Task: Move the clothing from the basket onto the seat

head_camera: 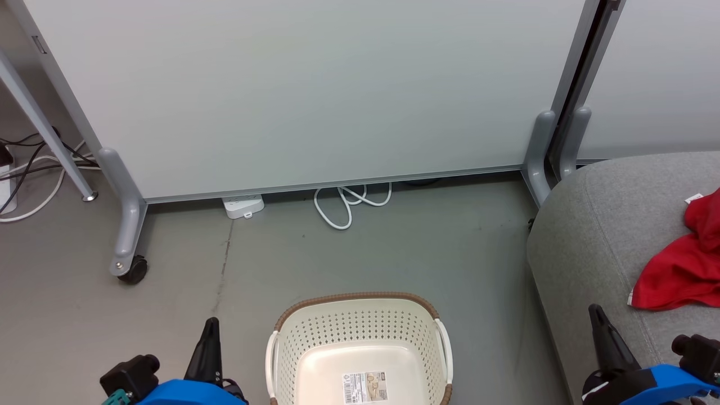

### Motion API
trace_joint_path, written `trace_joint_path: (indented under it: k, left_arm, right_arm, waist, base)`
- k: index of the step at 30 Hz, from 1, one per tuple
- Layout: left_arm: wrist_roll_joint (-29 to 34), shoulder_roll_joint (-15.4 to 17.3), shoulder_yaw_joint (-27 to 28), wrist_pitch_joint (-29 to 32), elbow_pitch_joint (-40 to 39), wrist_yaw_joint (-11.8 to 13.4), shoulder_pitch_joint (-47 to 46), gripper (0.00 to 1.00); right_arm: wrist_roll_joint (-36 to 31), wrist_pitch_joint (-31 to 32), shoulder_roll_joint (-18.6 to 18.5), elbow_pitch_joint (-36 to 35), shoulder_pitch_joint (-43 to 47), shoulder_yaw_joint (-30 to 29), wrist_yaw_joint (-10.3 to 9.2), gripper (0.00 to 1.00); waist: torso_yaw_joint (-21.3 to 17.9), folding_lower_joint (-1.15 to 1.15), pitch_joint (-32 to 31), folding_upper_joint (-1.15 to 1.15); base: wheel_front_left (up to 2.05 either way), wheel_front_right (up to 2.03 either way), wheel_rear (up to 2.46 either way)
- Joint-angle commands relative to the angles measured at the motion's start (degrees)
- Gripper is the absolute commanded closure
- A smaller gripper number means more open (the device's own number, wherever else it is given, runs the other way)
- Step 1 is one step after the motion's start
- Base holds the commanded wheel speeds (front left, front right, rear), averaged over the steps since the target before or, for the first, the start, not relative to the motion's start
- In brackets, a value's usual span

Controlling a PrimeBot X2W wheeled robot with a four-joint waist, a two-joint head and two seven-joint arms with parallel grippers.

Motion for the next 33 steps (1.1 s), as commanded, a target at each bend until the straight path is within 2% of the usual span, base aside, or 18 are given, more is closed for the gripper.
trace_joint_path:
  k: [1, 33]
  left_arm:
    - [-2.0, 0.1, 0.7, 0.5, -1.2, 0.0, -1.9, 1.0]
    - [-25.1, 0.0, 5.3, 6.9, -4.5, -0.1, -3.6, 1.0]
  right_arm:
    - [2.3, 0.2, -0.3, -0.6, -2.1, 0.0, 0.0, 1.0]
    - [27.6, 2.8, -0.5, 1.0, -5.0, 0.2, 0.01, 1.0]
  waist:
    - [0.0, 0.0, 0.0, 0.0]
    - [-0.8, 0.0, 0.3, 0.0]
  base:
    - [0.0, 0.0, 0.0]
    - [0.0, 0.0, 0.0]
